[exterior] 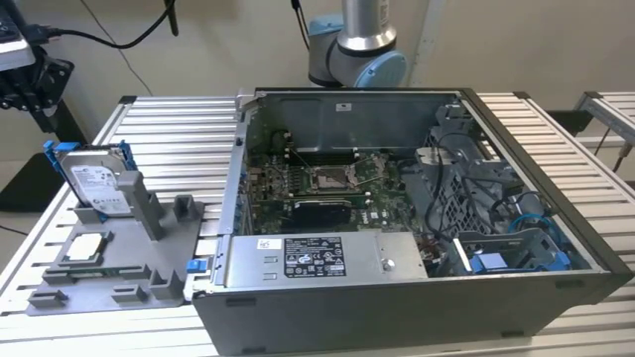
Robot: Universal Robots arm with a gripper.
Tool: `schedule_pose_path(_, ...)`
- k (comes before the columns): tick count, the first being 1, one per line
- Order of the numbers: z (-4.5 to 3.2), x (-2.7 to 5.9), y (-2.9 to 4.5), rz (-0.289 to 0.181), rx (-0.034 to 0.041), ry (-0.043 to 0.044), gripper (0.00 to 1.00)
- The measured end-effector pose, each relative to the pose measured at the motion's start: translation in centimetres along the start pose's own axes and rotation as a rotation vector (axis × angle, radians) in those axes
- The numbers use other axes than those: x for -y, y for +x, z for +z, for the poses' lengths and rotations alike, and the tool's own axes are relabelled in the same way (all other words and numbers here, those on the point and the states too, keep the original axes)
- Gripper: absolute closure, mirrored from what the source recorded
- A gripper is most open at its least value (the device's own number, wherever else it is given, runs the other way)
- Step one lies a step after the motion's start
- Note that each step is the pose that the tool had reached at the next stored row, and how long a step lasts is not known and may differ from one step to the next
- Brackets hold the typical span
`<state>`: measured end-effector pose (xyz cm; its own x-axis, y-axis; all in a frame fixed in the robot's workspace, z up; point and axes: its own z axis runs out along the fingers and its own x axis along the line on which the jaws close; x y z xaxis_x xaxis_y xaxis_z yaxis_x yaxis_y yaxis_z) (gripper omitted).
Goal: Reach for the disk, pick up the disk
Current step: 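Pick up the disk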
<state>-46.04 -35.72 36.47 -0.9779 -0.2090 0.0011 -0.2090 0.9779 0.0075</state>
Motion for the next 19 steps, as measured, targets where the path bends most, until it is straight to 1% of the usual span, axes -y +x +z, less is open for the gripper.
schedule_pose_path(8, 0.0, 0.0, 0.0, -0.14, -0.001, 0.0002, 1.0)
schedule_pose_path(19, 0.0, 0.0, 0.0, -0.316, -0.0024, 0.0004, 1.0)
